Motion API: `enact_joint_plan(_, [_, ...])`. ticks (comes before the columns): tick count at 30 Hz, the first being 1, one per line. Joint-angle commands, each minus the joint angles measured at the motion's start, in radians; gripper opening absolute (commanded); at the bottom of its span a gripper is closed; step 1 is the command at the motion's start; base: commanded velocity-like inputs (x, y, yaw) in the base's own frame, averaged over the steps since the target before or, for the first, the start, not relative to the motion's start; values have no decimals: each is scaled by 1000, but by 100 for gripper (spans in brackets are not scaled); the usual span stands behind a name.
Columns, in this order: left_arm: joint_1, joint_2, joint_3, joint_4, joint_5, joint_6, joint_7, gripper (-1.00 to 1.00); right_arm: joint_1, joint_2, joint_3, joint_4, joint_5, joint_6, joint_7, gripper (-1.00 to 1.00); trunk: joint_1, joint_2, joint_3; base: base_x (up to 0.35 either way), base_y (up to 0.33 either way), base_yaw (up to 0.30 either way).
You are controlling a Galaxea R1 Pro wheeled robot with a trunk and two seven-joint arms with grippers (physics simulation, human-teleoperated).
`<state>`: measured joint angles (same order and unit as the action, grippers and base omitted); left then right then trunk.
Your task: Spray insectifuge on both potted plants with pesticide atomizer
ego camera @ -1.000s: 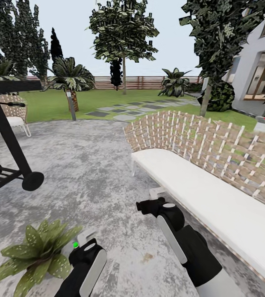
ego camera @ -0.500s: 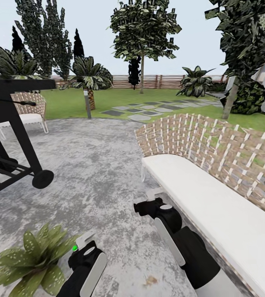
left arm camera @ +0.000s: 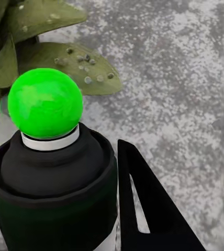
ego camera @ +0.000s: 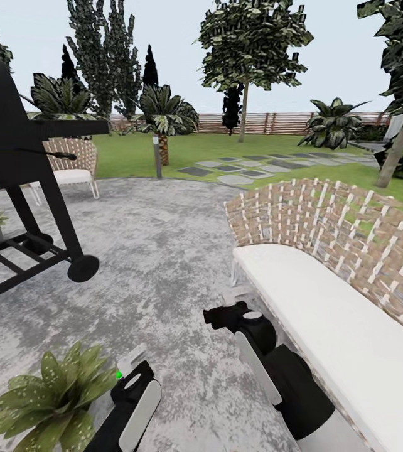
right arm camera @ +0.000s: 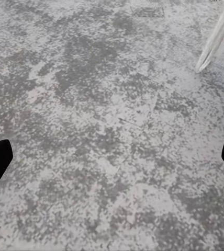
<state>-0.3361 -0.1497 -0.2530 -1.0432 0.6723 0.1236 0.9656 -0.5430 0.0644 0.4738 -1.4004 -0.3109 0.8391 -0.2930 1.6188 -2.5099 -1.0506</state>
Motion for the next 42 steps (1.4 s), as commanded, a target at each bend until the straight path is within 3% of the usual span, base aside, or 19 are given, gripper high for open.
enact_joint_plan(1, [0,0,0,-3,0,1,1,-100,0,0,0,0,0,0,0,100,0,0,0,213,-115,242])
enact_joint_plan(7, [0,5,5,0,1,0,2,-100,0,0,0,0,1,0,0,100,0,0,0,280,-177,259])
enact_joint_plan(12, [0,7,91,6,1,-34,2,-100,0,0,0,0,0,0,0,100,0,0,0,307,-63,260])
enact_joint_plan(16, [0,7,104,9,6,-37,0,-100,0,0,0,0,1,0,0,100,0,0,0,322,-56,261])
enact_joint_plan(20, [0,7,103,32,119,-72,-13,-100,0,0,3,0,1,-1,-1,100,0,0,0,60,-26,169])
enact_joint_plan(22, [0,7,104,32,130,-77,-13,-100,0,1,3,0,1,0,-2,100,0,0,0,4,-2,17])
enact_joint_plan(24, [0,8,111,23,133,-125,22,-100,0,0,42,3,3,-3,-3,100,0,0,0,0,0,1])
enact_joint_plan(27, [0,7,130,19,132,-145,97,-100,0,0,55,2,3,-5,-3,100,0,0,0,0,0,0])
enact_joint_plan(30, [0,8,161,24,132,-146,104,-100,0,0,55,0,3,-5,-3,100,0,0,0,0,0,0])
enact_joint_plan(34, [0,11,175,30,134,-145,105,-100,0,-1,56,-2,4,-5,-3,100,0,0,0,0,0,0])
enact_joint_plan(36, [0,27,223,31,134,-142,105,-100,0,-1,57,-2,4,-5,-3,100,0,0,0,0,0,0])
enact_joint_plan(37, [0,30,230,31,135,-142,110,-100,0,-1,57,-2,4,-5,-3,100,0,0,0,0,0,0])
enact_joint_plan(42, [0,32,234,32,136,-141,146,-100,0,0,57,-2,4,-5,-3,100,0,0,0,0,0,0])
